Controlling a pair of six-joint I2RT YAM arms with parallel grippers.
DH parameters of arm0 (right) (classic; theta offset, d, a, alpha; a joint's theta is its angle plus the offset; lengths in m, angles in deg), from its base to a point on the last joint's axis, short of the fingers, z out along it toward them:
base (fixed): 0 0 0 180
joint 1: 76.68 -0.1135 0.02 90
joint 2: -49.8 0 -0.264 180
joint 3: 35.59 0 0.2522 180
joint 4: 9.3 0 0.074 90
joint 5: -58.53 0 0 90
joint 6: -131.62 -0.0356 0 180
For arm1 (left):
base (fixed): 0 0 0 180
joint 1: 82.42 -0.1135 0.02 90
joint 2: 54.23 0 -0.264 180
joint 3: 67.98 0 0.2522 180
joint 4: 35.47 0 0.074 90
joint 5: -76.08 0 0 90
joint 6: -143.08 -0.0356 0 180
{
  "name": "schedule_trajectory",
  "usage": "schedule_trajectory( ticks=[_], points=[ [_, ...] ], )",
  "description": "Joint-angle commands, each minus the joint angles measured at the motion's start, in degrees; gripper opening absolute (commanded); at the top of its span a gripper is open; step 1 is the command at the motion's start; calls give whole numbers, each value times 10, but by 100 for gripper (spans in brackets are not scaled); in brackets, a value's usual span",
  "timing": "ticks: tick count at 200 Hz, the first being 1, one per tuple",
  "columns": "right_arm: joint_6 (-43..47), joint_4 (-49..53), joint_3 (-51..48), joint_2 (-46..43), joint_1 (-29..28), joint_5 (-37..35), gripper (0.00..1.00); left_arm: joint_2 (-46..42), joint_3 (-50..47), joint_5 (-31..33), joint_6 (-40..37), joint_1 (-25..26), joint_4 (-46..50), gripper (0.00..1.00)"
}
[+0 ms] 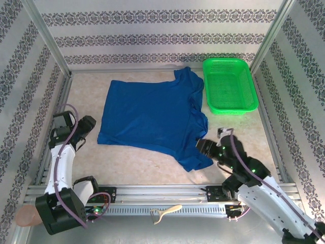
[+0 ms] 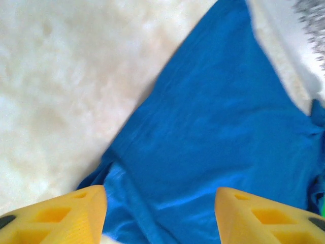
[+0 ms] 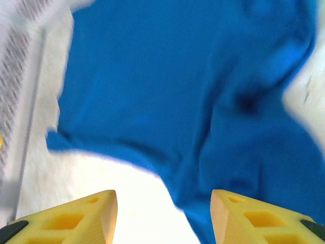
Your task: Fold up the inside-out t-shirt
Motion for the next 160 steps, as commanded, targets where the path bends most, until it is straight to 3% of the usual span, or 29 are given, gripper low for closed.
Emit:
schedule_trajectory(
  ticks=[1,14,25,52,77,112,160],
  points=[
    [77,11,38,58,116,23,52,-15,30,-27,-16,-6,22,61],
    [84,-55,50,115,199,83,51,-5,26,-75,11,-4,-20,61],
    [76,-121,64,176,238,116,51,14,24,-104,40,8,-59,61],
    [81,-220,148,369,232,103,50,101,50,-113,53,74,-123,62],
    [78,-251,260,529,191,47,50,183,86,-91,50,123,-152,64],
    [28,-227,423,730,163,-39,50,290,121,-95,74,140,-198,64],
    [3,-153,543,845,211,-160,50,339,149,-95,62,146,-195,65]
  ],
)
